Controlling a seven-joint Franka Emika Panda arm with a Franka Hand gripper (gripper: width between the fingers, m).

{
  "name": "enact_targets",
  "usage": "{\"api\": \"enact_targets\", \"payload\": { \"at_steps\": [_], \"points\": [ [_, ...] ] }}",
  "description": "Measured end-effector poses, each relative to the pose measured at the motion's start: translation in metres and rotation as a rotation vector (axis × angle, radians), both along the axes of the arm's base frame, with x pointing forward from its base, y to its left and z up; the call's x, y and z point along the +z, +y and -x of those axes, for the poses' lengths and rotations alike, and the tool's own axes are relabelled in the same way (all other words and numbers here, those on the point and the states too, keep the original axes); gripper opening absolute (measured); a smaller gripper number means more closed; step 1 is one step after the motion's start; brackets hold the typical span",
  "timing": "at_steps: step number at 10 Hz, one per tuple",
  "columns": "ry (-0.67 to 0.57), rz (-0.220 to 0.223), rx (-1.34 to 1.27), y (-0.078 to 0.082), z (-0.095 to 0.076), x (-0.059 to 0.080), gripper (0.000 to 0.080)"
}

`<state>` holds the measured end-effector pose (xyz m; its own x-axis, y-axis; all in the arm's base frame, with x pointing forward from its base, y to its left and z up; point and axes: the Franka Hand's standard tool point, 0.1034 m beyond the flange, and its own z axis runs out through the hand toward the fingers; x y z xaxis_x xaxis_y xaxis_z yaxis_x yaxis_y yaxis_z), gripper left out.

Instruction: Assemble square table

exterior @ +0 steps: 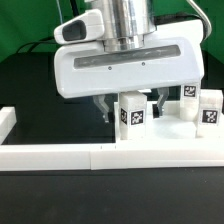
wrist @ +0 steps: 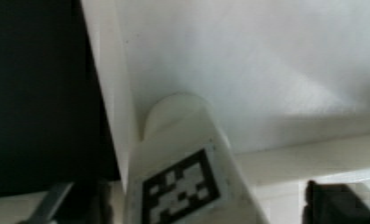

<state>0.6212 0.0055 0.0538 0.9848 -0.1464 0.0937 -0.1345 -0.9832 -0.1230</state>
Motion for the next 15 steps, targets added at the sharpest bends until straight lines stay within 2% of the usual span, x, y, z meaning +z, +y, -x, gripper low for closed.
{"api": "enact_targets", "payload": {
  "at_steps": [1,2,5,7,9,13,15],
  "points": [
    [0.006,-0.007,-0.057,0.0001,0.0,-0.0001,0.0377],
    [0.018,-0.017,-0.175,-0.0035,0.0003,-0.0001,0.0271],
    [0.038,-0.039,-0.361,-0.0041,0.0002,0.0001,0.0271],
    [0.126,-0.073,-0.771,-0.0022,-0.0002,-0.0003,0.0271],
    [0.215,-0.088,-1.133,0.001,-0.0014,-0.0018,0.0271],
    [0.232,-0.108,-1.363,0.0016,-0.0023,-0.0017,0.0271],
    [0.262,-0.133,-1.618,0.0011,-0.0031,-0.0011,0.0271]
  ]
}}
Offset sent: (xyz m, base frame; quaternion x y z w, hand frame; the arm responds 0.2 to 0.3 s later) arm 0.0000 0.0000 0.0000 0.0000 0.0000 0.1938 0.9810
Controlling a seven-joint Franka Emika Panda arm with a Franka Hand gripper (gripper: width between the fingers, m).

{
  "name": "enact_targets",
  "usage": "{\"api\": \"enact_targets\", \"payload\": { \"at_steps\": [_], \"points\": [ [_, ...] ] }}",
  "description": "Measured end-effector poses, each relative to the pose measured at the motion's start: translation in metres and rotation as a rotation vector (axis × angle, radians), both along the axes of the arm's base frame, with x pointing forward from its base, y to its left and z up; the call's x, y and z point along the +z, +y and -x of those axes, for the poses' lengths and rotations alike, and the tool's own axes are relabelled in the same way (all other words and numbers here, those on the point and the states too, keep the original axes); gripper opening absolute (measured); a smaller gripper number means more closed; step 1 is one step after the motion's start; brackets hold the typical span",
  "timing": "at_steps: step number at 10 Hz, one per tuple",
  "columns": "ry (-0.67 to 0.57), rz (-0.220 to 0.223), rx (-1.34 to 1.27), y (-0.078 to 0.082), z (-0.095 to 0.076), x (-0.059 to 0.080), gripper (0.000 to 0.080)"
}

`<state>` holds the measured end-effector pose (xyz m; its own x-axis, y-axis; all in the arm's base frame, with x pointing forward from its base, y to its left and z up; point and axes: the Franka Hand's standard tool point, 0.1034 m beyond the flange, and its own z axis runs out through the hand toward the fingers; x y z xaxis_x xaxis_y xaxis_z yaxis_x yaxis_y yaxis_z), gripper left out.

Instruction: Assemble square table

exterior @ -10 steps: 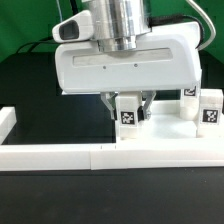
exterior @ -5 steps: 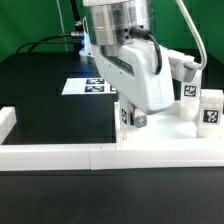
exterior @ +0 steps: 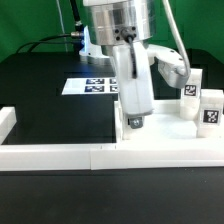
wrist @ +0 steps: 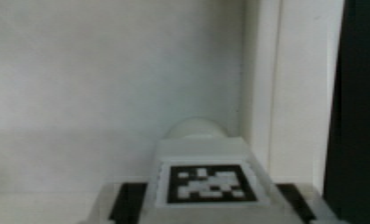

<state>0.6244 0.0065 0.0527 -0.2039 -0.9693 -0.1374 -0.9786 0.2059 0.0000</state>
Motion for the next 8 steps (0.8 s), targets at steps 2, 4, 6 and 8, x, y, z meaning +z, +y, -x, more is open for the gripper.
{"api": "enact_targets", "payload": {
  "at_steps": [2,4,6,8],
  "points": [
    [0.012,-0.011,-0.159,-0.001,-0.0008,0.0001,0.0271],
    [0.018,-0.005,-0.229,-0.001,-0.0009,0.0005,0.0271],
    [0.02,-0.005,-0.226,-0.0009,-0.0002,-0.0001,0.0373],
    [0.018,-0.005,-0.224,0.0008,-0.0004,0.0012,0.0514]
  ]
}}
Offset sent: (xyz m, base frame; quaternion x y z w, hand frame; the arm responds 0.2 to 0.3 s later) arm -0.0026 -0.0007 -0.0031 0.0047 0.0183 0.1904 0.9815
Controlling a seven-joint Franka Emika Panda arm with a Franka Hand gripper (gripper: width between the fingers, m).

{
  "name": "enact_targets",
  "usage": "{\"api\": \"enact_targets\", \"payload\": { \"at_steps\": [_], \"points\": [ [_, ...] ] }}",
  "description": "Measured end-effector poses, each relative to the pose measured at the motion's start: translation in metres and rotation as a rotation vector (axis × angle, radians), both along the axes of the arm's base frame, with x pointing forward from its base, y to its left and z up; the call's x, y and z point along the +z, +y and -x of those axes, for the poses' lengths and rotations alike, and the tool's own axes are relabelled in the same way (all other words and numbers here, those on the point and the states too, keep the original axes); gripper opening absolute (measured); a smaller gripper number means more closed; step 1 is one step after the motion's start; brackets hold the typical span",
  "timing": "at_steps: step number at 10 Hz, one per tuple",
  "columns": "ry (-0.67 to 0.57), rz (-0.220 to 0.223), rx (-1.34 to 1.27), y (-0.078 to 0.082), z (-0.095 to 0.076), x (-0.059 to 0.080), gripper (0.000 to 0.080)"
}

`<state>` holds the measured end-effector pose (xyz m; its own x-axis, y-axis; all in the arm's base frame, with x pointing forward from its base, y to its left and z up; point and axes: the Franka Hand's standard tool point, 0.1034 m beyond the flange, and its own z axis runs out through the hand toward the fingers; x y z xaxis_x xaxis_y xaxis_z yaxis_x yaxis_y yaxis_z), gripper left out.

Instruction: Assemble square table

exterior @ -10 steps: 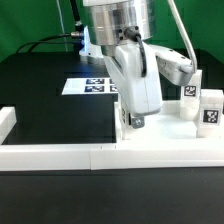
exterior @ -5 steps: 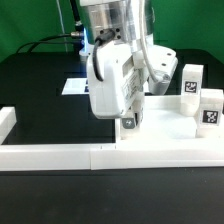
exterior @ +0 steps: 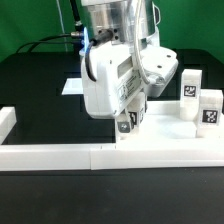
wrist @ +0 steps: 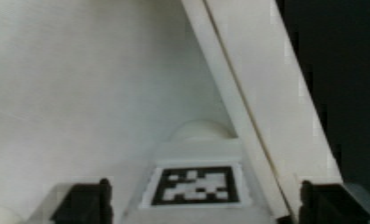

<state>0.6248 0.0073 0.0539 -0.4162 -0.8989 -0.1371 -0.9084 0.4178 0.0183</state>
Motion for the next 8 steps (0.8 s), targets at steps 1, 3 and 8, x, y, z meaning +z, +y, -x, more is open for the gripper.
{"api": "enact_targets", "payload": {
  "at_steps": [1,3,8],
  "points": [
    [-0.012,-0.007,0.006,0.006,-0.001,0.012,0.0621],
    [-0.065,-0.033,0.009,0.014,-0.008,0.056,0.0644],
    [-0.056,-0.06,0.022,0.021,-0.008,0.075,0.0649]
  ]
}}
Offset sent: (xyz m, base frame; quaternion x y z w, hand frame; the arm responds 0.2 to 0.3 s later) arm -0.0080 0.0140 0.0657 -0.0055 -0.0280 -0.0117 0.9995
